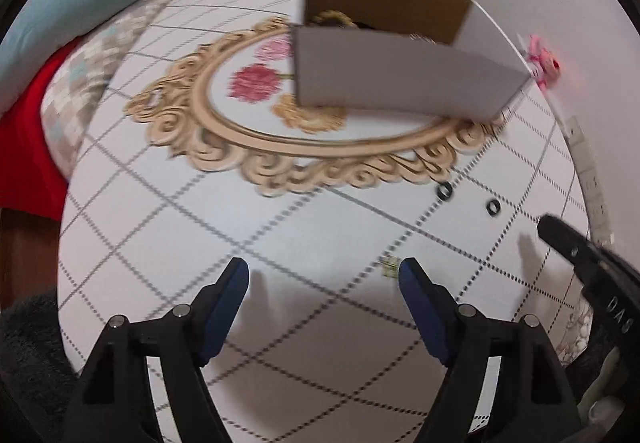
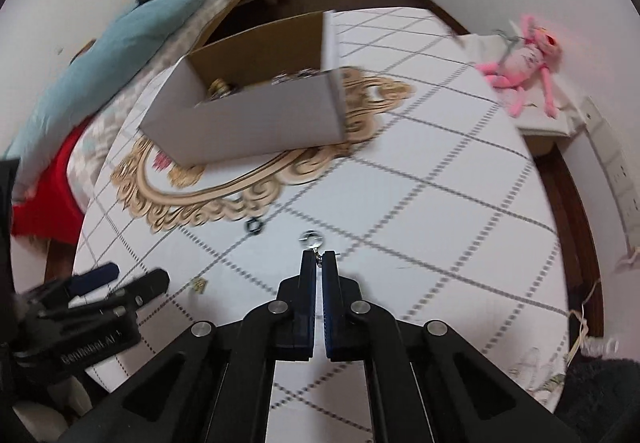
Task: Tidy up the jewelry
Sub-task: 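Grasp the small gold charm with the left tool while the right tool carries the ring toward the box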
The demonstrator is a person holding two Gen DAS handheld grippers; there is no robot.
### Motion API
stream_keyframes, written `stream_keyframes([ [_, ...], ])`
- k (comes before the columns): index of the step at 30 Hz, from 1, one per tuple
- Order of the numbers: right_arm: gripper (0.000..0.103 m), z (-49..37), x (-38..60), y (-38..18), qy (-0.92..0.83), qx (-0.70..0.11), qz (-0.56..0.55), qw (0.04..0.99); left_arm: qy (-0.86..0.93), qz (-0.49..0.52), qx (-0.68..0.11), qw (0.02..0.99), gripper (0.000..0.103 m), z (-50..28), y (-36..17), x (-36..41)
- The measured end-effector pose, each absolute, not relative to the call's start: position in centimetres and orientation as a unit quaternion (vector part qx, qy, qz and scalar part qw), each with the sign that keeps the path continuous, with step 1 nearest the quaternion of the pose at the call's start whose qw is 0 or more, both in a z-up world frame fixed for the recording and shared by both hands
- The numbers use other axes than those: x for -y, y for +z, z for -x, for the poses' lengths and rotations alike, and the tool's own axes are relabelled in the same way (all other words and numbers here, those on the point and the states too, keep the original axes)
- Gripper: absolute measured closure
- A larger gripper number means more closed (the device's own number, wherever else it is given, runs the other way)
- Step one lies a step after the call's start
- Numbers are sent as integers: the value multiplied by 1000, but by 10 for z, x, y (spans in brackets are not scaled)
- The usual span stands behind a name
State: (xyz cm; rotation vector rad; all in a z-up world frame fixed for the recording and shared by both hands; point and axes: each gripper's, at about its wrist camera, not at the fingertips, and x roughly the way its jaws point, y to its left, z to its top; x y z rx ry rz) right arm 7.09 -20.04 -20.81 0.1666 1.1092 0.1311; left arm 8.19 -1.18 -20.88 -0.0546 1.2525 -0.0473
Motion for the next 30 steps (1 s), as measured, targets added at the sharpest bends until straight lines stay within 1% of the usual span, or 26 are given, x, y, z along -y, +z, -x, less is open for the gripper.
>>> stream_keyframes([
  [5, 100, -71, 216, -212, 46, -529, -92, 843, -41, 4, -587, 808, 29, -80, -218, 33],
  [8, 100, -70, 219, -213, 42, -528, -94, 843, -43, -16, -580, 813, 40, -78, -218, 42],
  [9, 100, -69, 220, -213, 42, -528, -95, 843, -45, -23, -576, 816, 47, -78, -217, 44],
  [10, 100, -70, 220, -214, 43, -528, -94, 843, -49, -25, -573, 818, 58, -78, -215, 45],
  [11, 100, -70, 220, -214, 43, -528, -93, 843, -51, -26, -571, 819, 64, -78, -215, 46],
  [12, 100, -70, 220, -214, 42, -528, -94, 843, -52, -28, -570, 820, 75, -79, -213, 47],
  [13, 100, -70, 220, -214, 42, -528, -94, 843, -55, -29, -569, 820, 82, -81, -214, 48],
  [15, 100, -70, 219, -213, 42, -527, -95, 843, -59, -29, -569, 820, 92, -83, -213, 48],
  [22, 100, -69, 216, -207, 42, -521, -94, 847, -69, -23, -570, 819, 93, -82, -210, 47],
  [23, 100, -69, 216, -205, 43, -520, -95, 848, -72, -20, -568, 820, 98, -82, -207, 48],
  [24, 100, -70, 215, -203, 45, -518, -97, 849, -76, -16, -567, 820, 98, -82, -203, 48],
  [30, 100, -92, 208, -166, 82, -495, -120, 857, -109, 30, -537, 836, 98, -109, -149, 43],
])
